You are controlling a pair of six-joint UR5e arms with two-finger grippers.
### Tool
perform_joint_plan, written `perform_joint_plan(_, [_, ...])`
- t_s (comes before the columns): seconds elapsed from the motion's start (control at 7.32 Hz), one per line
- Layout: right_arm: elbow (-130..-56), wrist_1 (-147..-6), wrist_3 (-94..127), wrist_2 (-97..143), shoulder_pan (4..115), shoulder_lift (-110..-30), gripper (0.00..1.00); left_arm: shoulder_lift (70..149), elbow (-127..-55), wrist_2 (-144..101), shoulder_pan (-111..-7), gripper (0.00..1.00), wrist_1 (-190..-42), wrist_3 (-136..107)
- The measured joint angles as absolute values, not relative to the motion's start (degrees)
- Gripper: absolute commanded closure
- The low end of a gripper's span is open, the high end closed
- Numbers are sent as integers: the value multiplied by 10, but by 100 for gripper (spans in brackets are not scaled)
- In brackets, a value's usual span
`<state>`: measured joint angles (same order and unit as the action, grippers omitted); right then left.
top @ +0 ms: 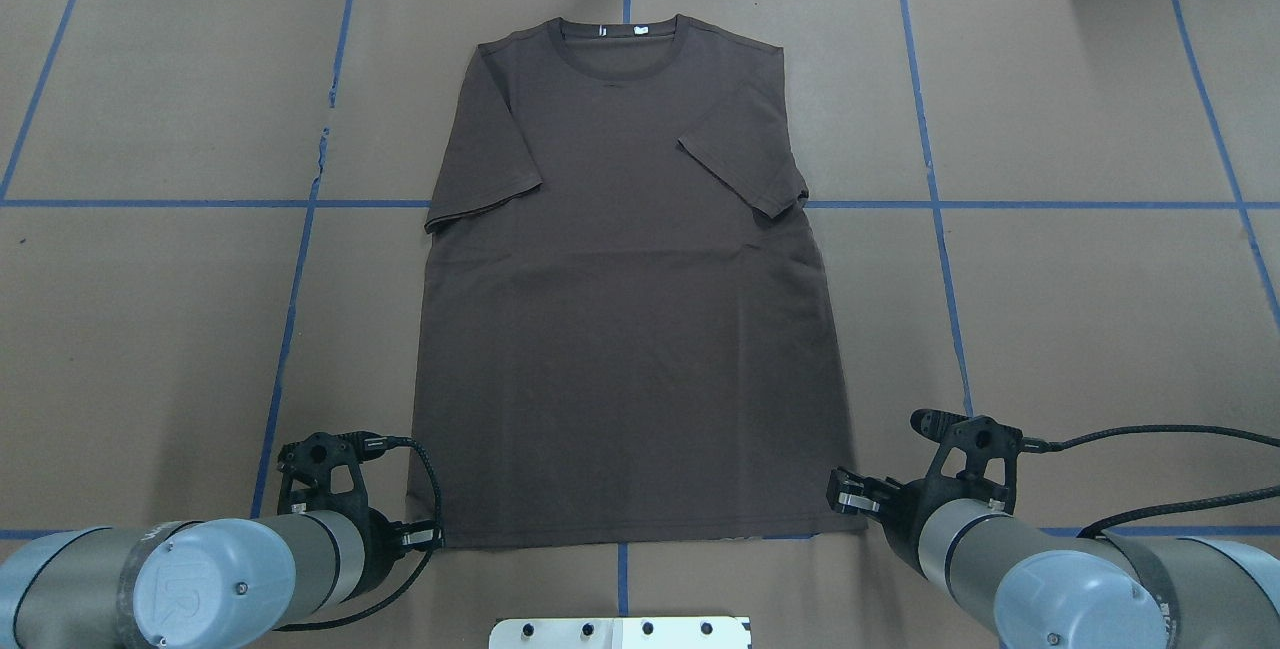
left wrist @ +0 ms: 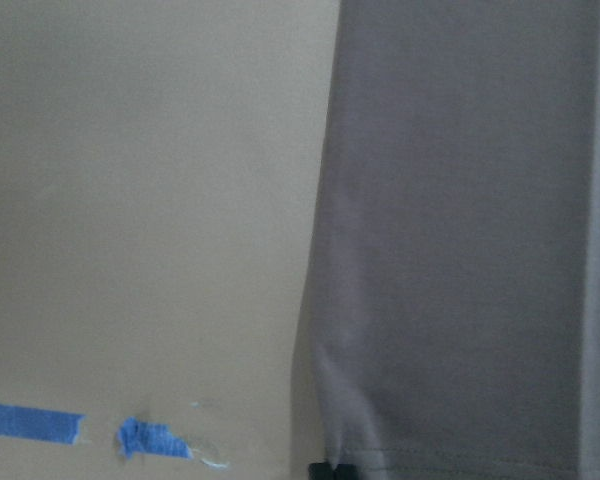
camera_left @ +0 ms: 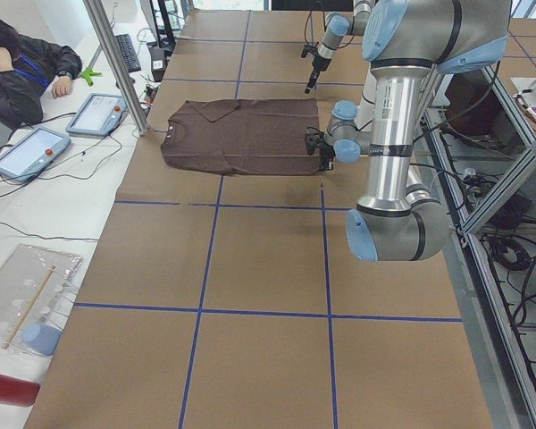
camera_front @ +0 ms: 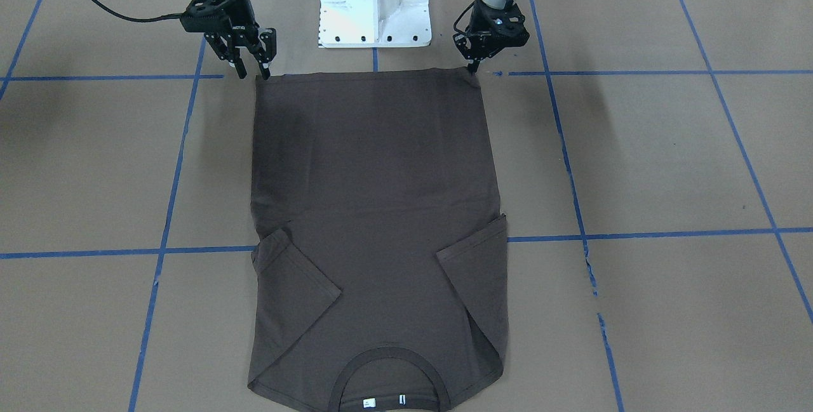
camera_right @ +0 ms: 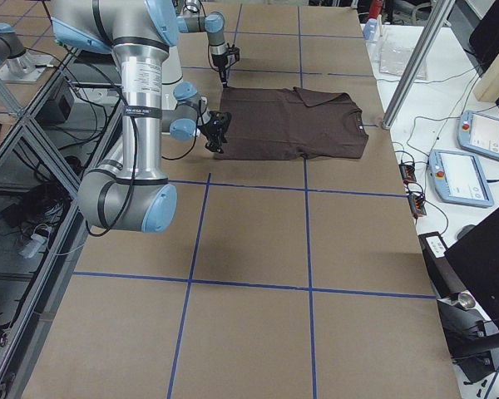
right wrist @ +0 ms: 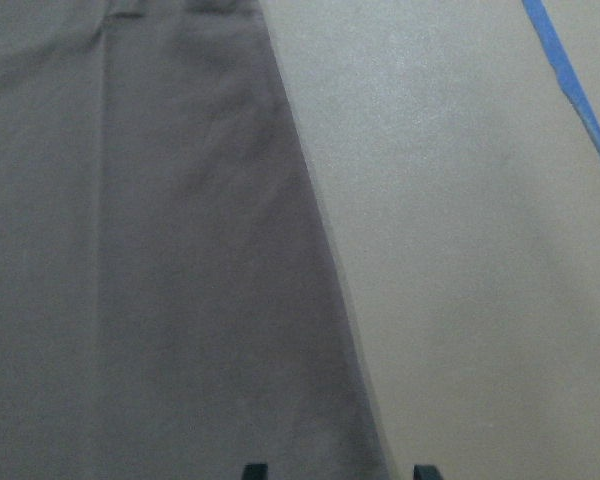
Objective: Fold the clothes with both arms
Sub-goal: 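Pinch the hem corners with both grippers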
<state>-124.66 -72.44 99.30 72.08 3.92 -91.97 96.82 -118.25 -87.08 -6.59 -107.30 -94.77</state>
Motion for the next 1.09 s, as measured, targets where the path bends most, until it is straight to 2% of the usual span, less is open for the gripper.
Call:
perform_joint_plan(0.55, [-1229, -727, 994, 690, 25, -914, 42, 972, -1191, -869, -66, 100, -1073, -970])
perform_joint_plan(1.09, [-1210, -726, 994, 670, 12, -911, 51, 978, -1192, -869, -66, 100, -1073, -978])
